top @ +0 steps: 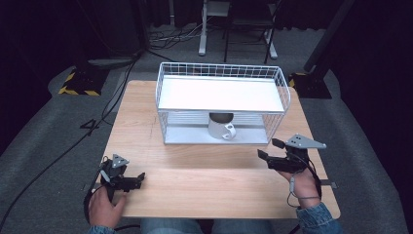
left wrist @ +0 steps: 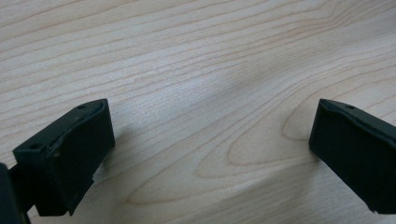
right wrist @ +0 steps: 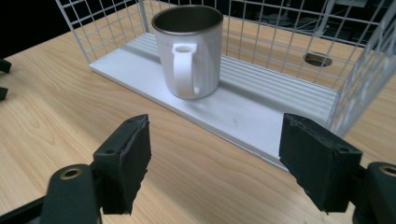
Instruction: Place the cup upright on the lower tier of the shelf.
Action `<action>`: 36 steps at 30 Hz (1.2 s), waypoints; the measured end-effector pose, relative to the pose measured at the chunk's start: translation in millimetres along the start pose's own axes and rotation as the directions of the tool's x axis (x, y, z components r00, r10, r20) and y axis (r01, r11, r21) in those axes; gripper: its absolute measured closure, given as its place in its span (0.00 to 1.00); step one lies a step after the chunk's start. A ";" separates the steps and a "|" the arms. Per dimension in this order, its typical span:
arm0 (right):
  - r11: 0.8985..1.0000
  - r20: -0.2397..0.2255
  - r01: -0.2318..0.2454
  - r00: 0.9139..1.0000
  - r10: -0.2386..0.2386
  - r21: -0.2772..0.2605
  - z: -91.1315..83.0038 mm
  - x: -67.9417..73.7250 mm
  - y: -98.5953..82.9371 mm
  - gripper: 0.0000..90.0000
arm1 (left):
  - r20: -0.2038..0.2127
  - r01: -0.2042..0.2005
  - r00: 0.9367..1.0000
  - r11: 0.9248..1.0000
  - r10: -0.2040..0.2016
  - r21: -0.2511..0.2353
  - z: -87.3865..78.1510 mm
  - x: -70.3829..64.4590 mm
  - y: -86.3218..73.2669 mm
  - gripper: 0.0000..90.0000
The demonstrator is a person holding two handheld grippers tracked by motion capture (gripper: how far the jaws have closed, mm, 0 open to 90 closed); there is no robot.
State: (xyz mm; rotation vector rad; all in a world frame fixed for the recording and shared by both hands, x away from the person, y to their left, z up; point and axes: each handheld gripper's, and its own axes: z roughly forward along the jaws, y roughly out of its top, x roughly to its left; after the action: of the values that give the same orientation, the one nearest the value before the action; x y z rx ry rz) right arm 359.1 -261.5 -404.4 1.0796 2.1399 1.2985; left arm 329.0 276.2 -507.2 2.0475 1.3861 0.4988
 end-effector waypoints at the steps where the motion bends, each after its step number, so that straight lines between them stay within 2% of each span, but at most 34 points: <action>1: 1.000 0.002 0.004 1.000 -0.004 0.004 -2.1 -1.2 -1.8 0.27 | 0.000 0.000 1.000 1.000 0.000 0.000 0.0 0.0 0.0 0.00; 13: 0.997 0.031 0.004 0.999 -0.007 0.079 -20.8 -14.6 -30.9 0.20 | 0.000 0.000 1.000 1.000 0.000 0.000 0.0 0.0 0.0 0.00; 22: 0.986 0.047 0.019 0.999 -0.027 0.163 -22.7 -24.9 -49.2 0.18 | 0.000 0.000 1.000 1.000 0.000 0.000 0.0 0.0 0.0 0.00; 30: 0.981 0.041 -0.022 0.999 0.015 0.191 -22.6 -33.2 -71.1 0.18 | 0.000 -0.001 1.000 1.000 0.001 -0.001 0.1 0.1 0.0 0.00; 33: 0.982 0.046 -0.047 0.998 0.039 0.184 -22.6 -36.7 -81.4 0.19 | 0.000 -0.001 1.000 1.000 0.001 -0.001 0.1 0.1 0.0 0.00; 36: 0.978 0.072 -0.042 0.997 0.028 0.203 -20.7 -38.5 -90.9 0.19 | 0.000 -0.001 1.000 1.000 0.001 -0.001 0.1 0.1 0.1 0.00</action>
State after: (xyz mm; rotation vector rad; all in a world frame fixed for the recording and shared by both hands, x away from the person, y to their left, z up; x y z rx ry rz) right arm 332.1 -327.5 -475.8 1.2292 2.2495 1.0563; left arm 329.2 276.2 -507.2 2.0478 1.3847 0.4991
